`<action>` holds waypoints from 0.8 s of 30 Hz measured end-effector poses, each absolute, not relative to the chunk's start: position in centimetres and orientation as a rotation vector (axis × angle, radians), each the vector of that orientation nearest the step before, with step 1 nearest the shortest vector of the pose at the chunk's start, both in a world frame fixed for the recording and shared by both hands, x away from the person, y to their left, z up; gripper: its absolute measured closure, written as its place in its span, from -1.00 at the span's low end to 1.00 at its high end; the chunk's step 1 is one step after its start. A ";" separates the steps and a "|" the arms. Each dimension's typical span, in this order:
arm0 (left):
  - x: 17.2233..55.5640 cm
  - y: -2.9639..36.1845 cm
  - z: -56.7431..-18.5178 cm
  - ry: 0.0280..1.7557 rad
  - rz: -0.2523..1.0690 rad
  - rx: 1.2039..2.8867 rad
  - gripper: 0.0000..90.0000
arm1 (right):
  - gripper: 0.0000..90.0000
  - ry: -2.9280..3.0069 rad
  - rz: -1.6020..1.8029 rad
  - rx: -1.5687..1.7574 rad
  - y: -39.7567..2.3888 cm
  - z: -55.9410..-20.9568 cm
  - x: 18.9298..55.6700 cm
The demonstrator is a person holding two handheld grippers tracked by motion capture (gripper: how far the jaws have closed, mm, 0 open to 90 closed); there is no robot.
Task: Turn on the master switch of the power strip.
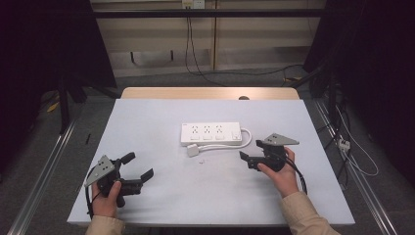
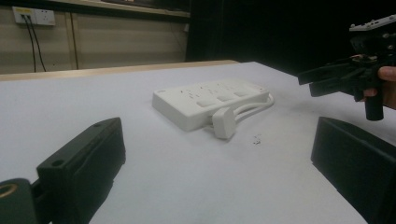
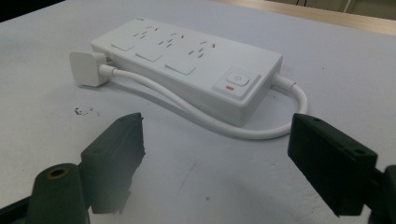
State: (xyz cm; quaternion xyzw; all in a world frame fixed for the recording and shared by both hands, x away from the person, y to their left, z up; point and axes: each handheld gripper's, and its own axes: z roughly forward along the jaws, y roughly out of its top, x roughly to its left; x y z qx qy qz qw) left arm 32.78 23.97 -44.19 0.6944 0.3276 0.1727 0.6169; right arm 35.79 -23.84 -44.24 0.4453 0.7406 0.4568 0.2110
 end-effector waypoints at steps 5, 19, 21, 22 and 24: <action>32.7 23.9 -44.1 0.756 0.398 1.595 -0.94 | -0.59 2.048 1.295 1.251 -24.5 -44.4 34.9; 32.9 24.0 -44.3 0.763 0.392 1.591 -0.94 | -0.59 2.041 1.312 1.247 -25.5 -44.8 33.2; 32.8 24.0 -44.3 0.765 0.392 1.588 -0.94 | -0.59 2.045 1.319 1.239 -25.4 -44.7 33.0; 32.8 24.0 -44.3 0.766 0.392 1.588 -0.94 | -0.59 2.048 1.320 1.240 -25.4 -44.7 32.9; 32.8 24.0 -44.3 0.766 0.393 1.589 -0.94 | -0.59 2.050 1.321 1.237 -25.5 -44.7 32.7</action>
